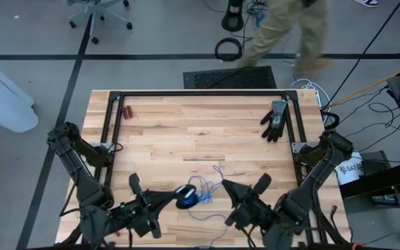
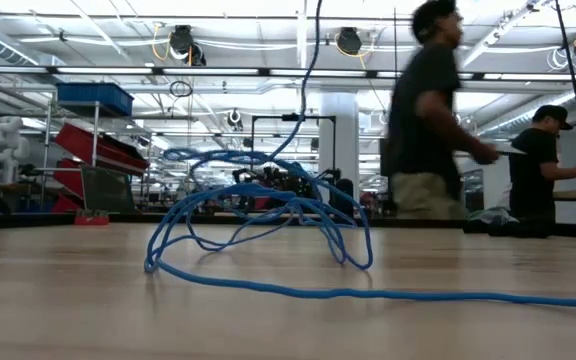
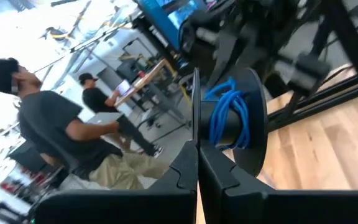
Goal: Coil cords
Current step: Uncoil the blue wire from the spool
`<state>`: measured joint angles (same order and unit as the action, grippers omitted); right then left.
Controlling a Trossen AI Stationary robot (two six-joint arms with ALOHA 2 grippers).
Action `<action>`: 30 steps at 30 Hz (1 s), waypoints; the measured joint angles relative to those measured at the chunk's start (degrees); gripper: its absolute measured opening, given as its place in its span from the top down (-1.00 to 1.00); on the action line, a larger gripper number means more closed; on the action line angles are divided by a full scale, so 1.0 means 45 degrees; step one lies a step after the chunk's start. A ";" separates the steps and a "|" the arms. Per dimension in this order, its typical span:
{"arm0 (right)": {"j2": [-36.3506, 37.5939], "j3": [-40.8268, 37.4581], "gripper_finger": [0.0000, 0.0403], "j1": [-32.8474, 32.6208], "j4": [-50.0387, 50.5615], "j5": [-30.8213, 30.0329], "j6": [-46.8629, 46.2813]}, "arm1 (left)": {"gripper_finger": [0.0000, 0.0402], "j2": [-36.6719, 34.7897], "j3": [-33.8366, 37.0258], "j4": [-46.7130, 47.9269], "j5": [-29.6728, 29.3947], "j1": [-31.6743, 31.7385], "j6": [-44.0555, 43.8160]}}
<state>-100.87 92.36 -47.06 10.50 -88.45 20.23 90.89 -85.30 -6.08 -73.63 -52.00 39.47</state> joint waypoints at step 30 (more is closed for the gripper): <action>-0.0003 0.0002 1.00 0.2150 0.4467 0.8740 -0.5107 | 1.00 0.0000 -0.0019 -0.2841 0.0103 -0.0371 0.0655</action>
<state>-100.88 92.36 -37.39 30.60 -49.12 -2.75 90.89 -85.38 -18.87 -73.17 -53.67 42.41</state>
